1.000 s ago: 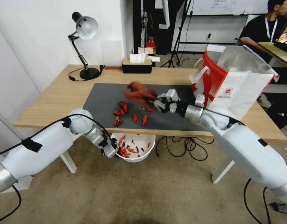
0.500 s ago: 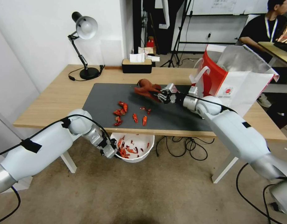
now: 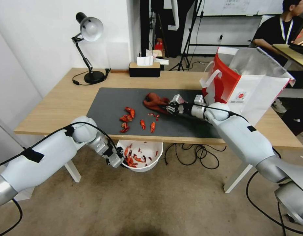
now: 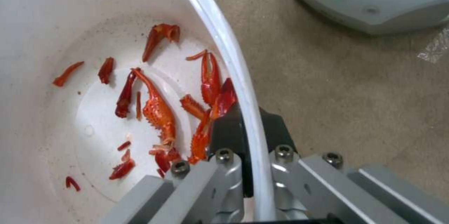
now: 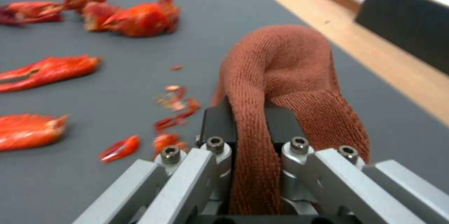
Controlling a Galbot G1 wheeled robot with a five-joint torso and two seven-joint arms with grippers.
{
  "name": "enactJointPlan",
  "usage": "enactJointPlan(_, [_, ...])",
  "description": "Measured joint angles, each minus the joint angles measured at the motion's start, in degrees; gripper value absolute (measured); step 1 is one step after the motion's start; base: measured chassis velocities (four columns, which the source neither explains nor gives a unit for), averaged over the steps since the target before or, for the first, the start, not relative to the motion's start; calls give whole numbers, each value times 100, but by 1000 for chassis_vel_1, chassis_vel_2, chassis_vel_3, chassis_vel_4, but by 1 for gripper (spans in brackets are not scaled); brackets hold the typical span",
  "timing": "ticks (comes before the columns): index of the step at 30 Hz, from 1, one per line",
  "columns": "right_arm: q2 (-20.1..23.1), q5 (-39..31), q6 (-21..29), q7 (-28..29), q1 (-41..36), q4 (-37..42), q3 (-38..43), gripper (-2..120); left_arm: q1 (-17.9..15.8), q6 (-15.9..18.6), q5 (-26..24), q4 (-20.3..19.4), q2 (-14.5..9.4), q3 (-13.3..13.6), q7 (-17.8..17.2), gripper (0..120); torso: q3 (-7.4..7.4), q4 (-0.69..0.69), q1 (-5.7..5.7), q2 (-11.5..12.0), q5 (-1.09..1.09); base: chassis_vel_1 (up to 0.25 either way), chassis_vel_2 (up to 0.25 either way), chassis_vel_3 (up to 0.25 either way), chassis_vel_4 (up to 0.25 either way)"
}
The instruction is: Sweep shrimp from table into container with towel, then put container into takeout bag.
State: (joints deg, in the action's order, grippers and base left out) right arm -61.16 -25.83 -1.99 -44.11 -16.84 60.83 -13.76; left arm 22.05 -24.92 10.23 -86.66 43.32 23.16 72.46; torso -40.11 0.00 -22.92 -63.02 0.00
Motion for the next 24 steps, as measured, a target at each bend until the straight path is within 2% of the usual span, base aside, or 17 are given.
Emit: enactJointPlan(24, [204, -64, 1, -869, -5, 661, -632, 6, -59, -8, -8, 62, 37, 0, 0, 0, 1, 0, 0, 0, 0, 0, 0, 0, 0])
